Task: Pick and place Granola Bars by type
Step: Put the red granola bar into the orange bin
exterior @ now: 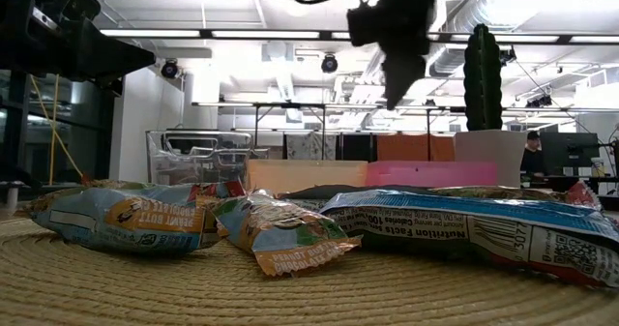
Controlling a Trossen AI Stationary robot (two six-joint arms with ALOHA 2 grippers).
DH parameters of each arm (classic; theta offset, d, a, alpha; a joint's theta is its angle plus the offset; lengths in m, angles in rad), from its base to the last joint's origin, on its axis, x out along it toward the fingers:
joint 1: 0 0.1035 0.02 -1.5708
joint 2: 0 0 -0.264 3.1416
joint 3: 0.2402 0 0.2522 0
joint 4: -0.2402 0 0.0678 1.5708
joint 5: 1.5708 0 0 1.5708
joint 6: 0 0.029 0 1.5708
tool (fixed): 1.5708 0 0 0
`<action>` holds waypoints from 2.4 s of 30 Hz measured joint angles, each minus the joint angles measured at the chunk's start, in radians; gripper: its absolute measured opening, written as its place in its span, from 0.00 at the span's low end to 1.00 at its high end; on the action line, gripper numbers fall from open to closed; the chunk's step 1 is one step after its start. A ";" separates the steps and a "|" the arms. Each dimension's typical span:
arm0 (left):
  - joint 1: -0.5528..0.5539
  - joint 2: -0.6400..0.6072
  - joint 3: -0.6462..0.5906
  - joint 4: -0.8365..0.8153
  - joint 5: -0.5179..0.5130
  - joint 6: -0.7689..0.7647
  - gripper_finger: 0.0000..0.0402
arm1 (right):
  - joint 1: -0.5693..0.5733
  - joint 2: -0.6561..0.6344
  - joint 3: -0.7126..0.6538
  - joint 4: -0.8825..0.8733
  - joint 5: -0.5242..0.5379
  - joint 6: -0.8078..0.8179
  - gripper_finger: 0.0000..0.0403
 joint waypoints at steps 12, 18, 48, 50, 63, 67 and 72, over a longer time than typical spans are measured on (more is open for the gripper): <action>0.000 0.000 0.000 0.000 0.000 0.000 0.00 | 0.264 0.002 0.000 -0.035 0.278 0.011 0.44; 0.000 0.000 0.000 0.000 0.000 0.000 0.00 | 0.306 0.047 0.000 -0.032 0.283 0.097 0.46; 0.000 0.000 0.000 0.000 0.001 0.000 0.00 | 0.338 0.251 -0.001 0.066 0.061 0.181 0.55; 0.000 0.000 0.000 0.000 0.001 0.000 0.00 | 0.338 0.251 -0.001 0.073 0.054 0.179 0.55; 0.000 0.000 0.000 0.000 0.000 0.000 0.00 | 0.338 0.251 -0.001 0.085 0.046 0.191 0.55; 0.000 0.000 0.000 0.000 0.000 0.000 0.00 | 0.338 0.251 -0.001 0.100 0.035 0.198 0.55; 0.000 0.000 0.000 0.000 0.000 0.000 0.00 | 0.338 0.261 -0.010 0.119 0.030 0.193 0.55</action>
